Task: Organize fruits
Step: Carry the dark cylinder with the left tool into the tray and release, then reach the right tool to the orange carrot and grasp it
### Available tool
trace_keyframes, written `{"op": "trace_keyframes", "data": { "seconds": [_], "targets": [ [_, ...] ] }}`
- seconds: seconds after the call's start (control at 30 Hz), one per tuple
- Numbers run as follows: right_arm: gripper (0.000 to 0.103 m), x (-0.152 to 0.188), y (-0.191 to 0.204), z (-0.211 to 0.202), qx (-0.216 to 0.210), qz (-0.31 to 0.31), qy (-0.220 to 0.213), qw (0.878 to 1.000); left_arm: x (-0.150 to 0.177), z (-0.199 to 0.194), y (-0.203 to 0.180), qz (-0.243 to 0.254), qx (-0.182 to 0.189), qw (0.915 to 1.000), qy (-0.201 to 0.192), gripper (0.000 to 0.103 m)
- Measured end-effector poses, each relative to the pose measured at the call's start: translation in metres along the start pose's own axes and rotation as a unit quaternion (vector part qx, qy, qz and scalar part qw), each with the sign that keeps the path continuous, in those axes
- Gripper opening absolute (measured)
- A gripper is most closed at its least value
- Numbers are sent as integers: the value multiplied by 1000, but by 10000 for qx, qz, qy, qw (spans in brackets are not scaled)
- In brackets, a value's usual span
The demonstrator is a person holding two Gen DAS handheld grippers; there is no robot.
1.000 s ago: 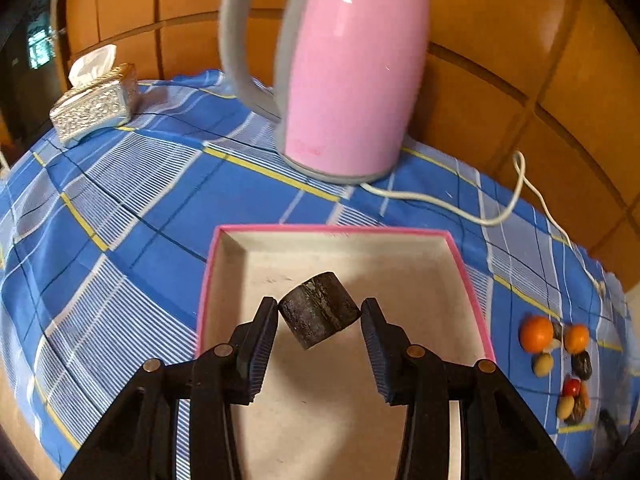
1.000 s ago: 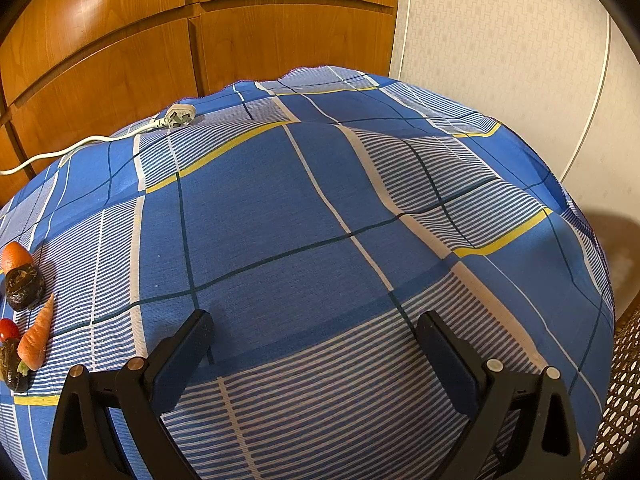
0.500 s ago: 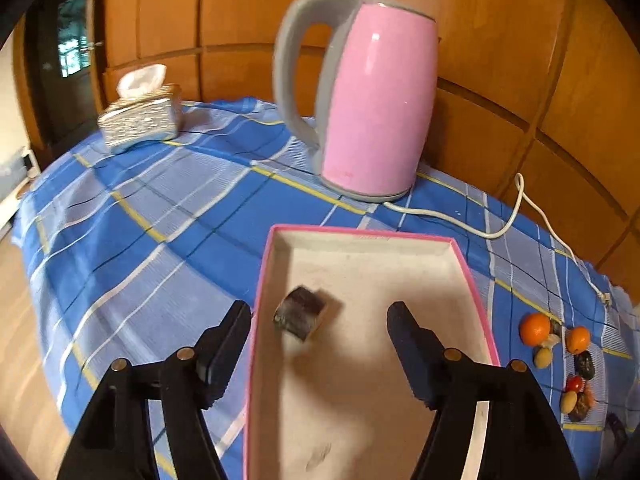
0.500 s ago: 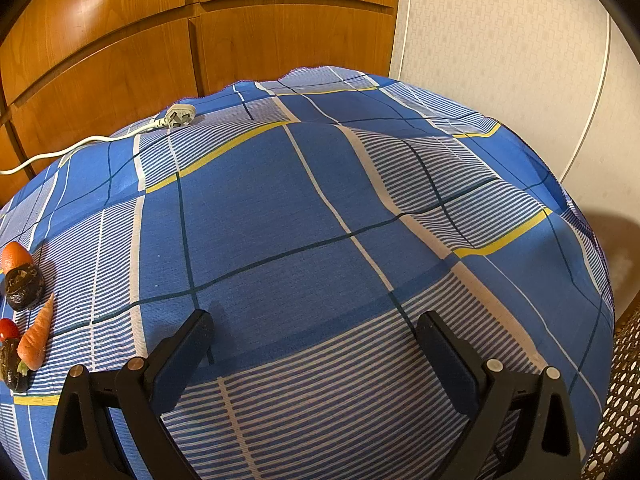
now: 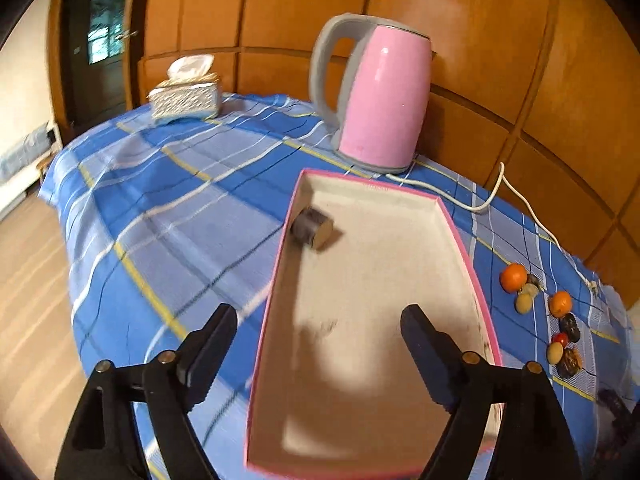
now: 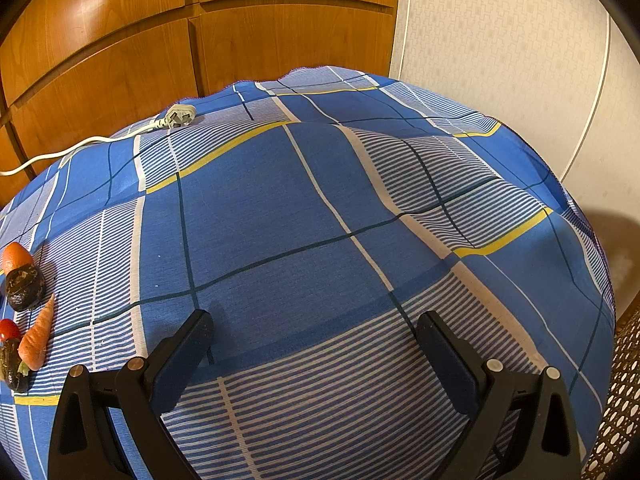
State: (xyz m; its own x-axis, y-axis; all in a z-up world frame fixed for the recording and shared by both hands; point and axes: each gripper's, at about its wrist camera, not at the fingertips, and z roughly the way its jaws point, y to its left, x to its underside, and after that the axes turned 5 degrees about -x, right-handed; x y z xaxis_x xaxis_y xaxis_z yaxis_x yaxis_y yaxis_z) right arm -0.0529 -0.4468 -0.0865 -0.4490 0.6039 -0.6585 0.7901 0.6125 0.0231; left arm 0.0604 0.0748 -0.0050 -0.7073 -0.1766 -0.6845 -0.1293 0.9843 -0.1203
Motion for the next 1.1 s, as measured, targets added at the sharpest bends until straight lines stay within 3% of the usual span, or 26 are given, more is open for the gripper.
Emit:
{"op": "trace_keyframes", "data": {
  "seconds": [0.27, 0.37, 0.47, 0.5, 0.6, 0.7, 0.8, 0.87, 1.0, 1.1],
  "targets": [
    [103, -1, 0, -1, -8, 14, 17, 10000, 47, -7, 25, -437, -415, 9979, 238, 93],
    [103, -2, -1, 0, -19, 25, 49, 10000, 54, 1, 27, -522, -425, 9966, 473, 93],
    [103, -4, 1, -2, -63, 37, 205, 9998, 55, 2, 27, -539, -416, 9967, 449, 94],
    [97, -6, 4, -3, -161, 2, 300, 9994, 55, 1, 27, -542, -401, 9968, 436, 94],
    [73, -11, 26, -14, -976, -283, 459, 9938, 55, 1, 26, -524, -376, 9970, 432, 95],
    [63, -13, 62, -26, -1902, -617, 614, 9779, 56, 3, 27, -511, -354, 9969, 482, 95],
    [51, -12, 89, -25, -2509, -660, 941, 9612, 56, 1, 27, -464, -308, 9975, 425, 95],
    [43, -12, 101, -18, -2725, -498, 1176, 9537, 56, 1, 26, -451, -251, 9977, 444, 95],
    [43, -15, 117, -4, -2957, -367, 1466, 9433, 59, 5, 26, -444, -210, 9973, 539, 95],
    [42, -18, 124, 0, -2881, -490, 1499, 9445, 61, 7, 26, -457, -190, 9970, 604, 95]
  ]
}}
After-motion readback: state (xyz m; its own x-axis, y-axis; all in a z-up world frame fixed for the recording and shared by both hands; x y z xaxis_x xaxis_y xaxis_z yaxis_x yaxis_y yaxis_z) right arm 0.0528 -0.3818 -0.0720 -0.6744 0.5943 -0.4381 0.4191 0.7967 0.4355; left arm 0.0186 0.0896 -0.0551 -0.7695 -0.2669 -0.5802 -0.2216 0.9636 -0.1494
